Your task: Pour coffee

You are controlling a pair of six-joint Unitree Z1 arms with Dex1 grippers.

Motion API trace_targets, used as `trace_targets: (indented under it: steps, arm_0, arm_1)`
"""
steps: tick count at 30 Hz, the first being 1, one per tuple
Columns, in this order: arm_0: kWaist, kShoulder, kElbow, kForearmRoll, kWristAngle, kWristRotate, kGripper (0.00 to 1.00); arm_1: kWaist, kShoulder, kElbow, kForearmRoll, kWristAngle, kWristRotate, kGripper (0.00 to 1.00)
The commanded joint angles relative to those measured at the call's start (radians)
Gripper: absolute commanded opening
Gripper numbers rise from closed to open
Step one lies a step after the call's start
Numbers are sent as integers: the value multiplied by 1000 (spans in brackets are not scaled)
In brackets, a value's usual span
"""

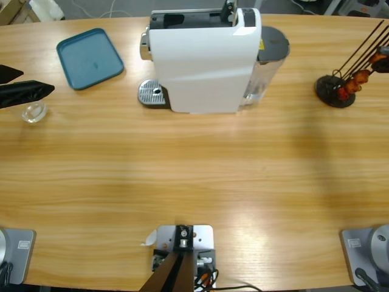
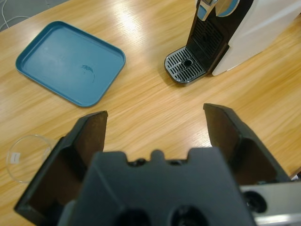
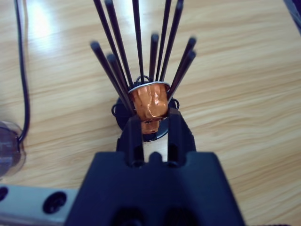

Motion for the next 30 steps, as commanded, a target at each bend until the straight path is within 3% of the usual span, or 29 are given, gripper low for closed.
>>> trace_targets:
  steps: [1, 14, 21, 30]
  arm_0:
    - [-8, 26, 40, -12, 4, -8, 881]
    - [-8, 26, 39, -23, 3, -9, 881]
    - [-8, 15, 39, -23, -6, -9, 881]
    - [-8, 10, 40, -23, -16, -10, 881]
  arm_1:
    - [-5, -76, -100, 118, 7, -50, 0]
    - [26, -204, -232, 279, 13, -145, 0]
    - [267, -365, -230, 229, 160, -501, 0]
    - [593, -269, -245, 252, 172, -620, 0]
